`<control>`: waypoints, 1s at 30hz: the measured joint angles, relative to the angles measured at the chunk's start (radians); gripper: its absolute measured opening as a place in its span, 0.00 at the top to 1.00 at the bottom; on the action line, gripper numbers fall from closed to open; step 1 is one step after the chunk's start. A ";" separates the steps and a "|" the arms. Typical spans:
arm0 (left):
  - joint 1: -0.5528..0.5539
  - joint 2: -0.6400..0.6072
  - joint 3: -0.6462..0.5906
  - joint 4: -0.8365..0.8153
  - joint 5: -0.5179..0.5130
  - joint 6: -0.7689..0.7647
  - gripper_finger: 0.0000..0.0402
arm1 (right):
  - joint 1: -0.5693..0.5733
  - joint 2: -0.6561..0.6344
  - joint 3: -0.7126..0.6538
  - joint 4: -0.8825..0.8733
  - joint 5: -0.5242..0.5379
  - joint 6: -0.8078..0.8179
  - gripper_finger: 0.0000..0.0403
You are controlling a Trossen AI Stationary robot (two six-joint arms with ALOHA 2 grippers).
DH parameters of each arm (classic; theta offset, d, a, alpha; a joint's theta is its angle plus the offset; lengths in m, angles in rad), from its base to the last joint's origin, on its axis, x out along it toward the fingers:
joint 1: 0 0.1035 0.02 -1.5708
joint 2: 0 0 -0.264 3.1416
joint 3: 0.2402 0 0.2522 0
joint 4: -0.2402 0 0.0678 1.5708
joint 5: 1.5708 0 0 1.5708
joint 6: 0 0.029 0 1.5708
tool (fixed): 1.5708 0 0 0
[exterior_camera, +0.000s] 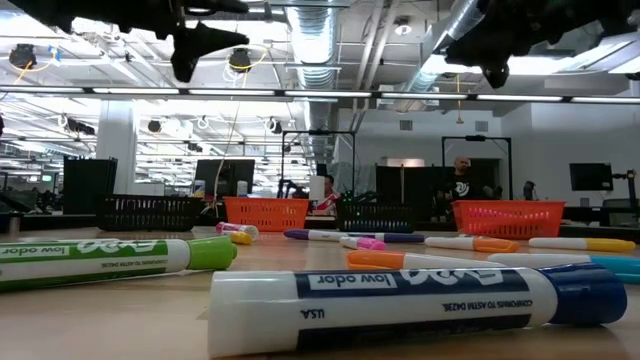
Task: Pick & Place Markers
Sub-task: Put the top white red marker into the middle black bin
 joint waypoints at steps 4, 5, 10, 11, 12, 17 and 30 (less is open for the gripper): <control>-0.035 0.099 0.050 0.000 0.036 -0.004 0.54 | 0.025 -0.028 -0.041 0.076 0.046 0.014 0.84; -0.044 0.129 0.064 -0.007 0.036 -0.007 0.54 | 0.030 -0.033 -0.052 0.092 0.062 0.024 0.84; -0.045 0.262 0.136 -0.069 0.065 -0.111 0.54 | 0.051 -0.062 -0.109 0.122 0.081 0.072 0.84; -0.041 0.281 0.147 -0.079 0.074 -0.137 0.54 | 0.054 -0.065 -0.115 0.127 0.081 0.081 0.84; -0.036 0.300 0.157 -0.085 0.085 -0.166 0.54 | 0.055 -0.069 -0.122 0.136 0.081 0.084 0.84; 0.004 0.357 0.191 -0.084 0.091 -0.294 0.54 | 0.067 -0.085 -0.157 0.231 0.080 0.077 0.84; 0.051 0.447 0.203 -0.074 0.089 -0.445 0.54 | 0.066 -0.134 -0.166 0.238 0.079 0.016 0.84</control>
